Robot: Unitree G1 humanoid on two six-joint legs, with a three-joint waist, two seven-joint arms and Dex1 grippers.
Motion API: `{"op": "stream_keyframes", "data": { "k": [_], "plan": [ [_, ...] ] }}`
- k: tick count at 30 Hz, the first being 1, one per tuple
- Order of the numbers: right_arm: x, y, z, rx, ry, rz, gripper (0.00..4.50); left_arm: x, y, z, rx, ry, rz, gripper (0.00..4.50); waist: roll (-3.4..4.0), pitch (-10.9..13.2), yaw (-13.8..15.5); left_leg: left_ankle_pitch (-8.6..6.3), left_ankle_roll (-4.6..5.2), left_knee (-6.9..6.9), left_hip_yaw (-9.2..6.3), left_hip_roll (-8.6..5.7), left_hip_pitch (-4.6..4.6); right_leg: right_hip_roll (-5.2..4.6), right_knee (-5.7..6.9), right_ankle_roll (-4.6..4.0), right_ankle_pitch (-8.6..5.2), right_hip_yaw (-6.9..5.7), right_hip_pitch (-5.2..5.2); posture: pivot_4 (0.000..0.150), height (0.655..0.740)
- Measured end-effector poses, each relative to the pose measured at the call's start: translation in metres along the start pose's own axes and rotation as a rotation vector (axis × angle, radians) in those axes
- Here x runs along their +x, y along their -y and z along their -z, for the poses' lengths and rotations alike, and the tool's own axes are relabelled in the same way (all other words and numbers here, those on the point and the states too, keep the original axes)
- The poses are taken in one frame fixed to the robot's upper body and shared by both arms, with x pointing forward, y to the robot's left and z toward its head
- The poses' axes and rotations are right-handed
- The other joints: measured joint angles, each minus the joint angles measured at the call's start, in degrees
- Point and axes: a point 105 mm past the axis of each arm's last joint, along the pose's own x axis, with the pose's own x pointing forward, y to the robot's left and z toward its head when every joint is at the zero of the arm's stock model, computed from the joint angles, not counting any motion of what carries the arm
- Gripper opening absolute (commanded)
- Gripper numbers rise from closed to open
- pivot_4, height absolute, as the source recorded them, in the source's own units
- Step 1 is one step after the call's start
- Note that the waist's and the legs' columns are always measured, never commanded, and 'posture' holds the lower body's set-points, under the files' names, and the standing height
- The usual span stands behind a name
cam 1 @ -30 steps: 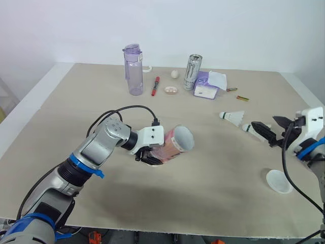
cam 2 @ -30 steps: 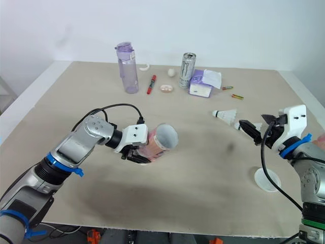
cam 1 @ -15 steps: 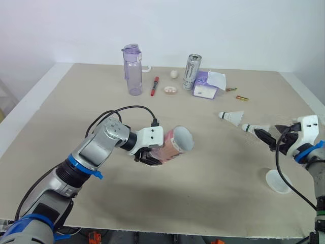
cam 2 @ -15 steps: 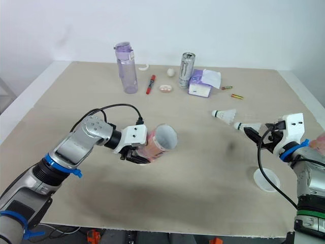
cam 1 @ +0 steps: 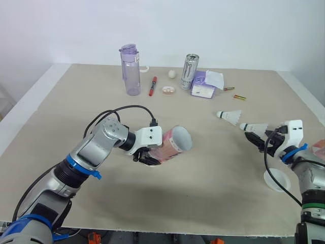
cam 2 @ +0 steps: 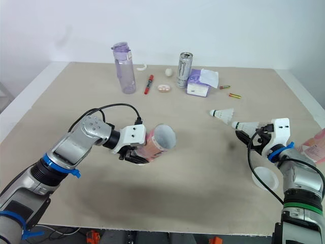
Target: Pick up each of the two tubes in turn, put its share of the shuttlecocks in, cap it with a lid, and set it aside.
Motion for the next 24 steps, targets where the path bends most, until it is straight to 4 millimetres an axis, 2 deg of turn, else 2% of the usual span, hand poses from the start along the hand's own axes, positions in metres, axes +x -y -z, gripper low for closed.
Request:
{"op": "stream_keyframes", "data": {
  "k": [1, 3, 5, 7, 8, 11, 12, 15, 17, 24],
  "plan": [
    [0.001, -0.001, 0.0, 0.0, 0.0, -0.002, 4.47, 0.0, 0.0, 0.0, -0.001, 0.0, 0.0, 2.75, 0.0, 0.0, 0.0, 0.0, 0.0, 0.0, 0.01, 0.0, 0.0, 0.0, 0.0, 0.0, 0.0, 0.0, 0.0, 0.15, 0.74],
    [0.004, -0.003, -0.002, 0.005, 0.003, -0.012, 3.95, 0.0, 0.0, 0.0, -0.002, -0.002, 0.0, 2.75, 0.0, 0.0, -0.1, 0.0, 0.0, 0.0, 0.01, 0.0, 0.02, 0.0, 0.0, 0.01, 0.0, 0.02, 0.01, 0.15, 0.74],
    [0.007, -0.004, -0.004, 0.01, 0.004, -0.019, 3.2, 0.0, 0.0, 0.0, -0.001, -0.001, -0.001, 2.75, 0.0, 0.0, -0.1, 0.0, 0.0, 0.0, 0.01, -0.01, 0.02, 0.0, 0.0, 0.01, 0.01, 0.02, 0.01, 0.15, 0.74],
    [0.009, -0.004, -0.003, 0.009, -0.003, -0.021, 2.7, 0.0, 0.0, 0.0, -0.002, 0.0, 0.0, 2.75, 0.0, 0.0, -0.1, 0.0, 0.0, 0.0, 0.0, -0.01, 0.02, 0.0, 0.0, 0.01, 0.0, 0.01, 0.02, 0.15, 0.74],
    [0.009, -0.003, -0.001, 0.013, -0.009, -0.017, 2.09, 0.0, 0.0, 0.0, -0.003, 0.0, 0.0, 2.75, 0.0, 0.0, -0.1, 0.0, 0.0, 0.0, 0.02, -0.01, 0.02, 0.0, 0.0, 0.01, 0.0, 0.03, 0.02, 0.15, 0.74],
    [0.011, -0.002, 0.0, 0.019, -0.014, -0.014, 1.58, 0.0, 0.0, 0.001, -0.006, -0.001, -0.001, 2.75, 0.0, 0.0, -0.2, 0.0, 0.0, 0.0, 0.03, -0.01, 0.02, 0.0, 0.0, 0.01, 0.01, 0.05, 0.02, 0.15, 0.74],
    [0.012, -0.001, 0.0, 0.018, -0.012, -0.012, 1.1, 0.0, 0.0, 0.001, -0.008, -0.002, -0.002, 2.75, 0.0, 0.0, -0.2, 0.0, 0.0, 0.0, 0.03, -0.02, 0.03, 0.0, 0.0, 0.02, 0.01, 0.06, 0.02, 0.15, 0.74],
    [0.015, 0.003, -0.001, 0.015, -0.005, 0.001, 0.19, 0.0, 0.0, 0.001, -0.013, -0.001, -0.005, 2.75, 0.0, 0.0, -0.2, 0.0, 0.0, 0.0, 0.02, -0.01, 0.06, 0.01, 0.0, 0.02, 0.01, 0.05, 0.05, 0.15, 0.74],
    [0.015, 0.004, 0.001, 0.016, -0.005, 0.007, 0.07, -0.001, 0.0, 0.001, -0.014, 0.003, -0.008, 2.75, 0.0, 0.0, -0.3, 0.0, 0.0, 0.0, 0.03, -0.01, 0.06, 0.01, 0.0, 0.02, 0.01, 0.07, 0.05, 0.15, 0.74],
    [0.014, 0.006, 0.003, -0.002, 0.006, 0.005, 0.07, -0.001, 0.0, 0.002, -0.015, 0.004, -0.012, 2.75, 0.0, 0.0, -0.3, 0.0, 0.0, 0.0, 0.03, -0.02, 0.08, 0.0, 0.0, 0.02, 0.02, 0.07, 0.07, 0.15, 0.74]
  ]
}}
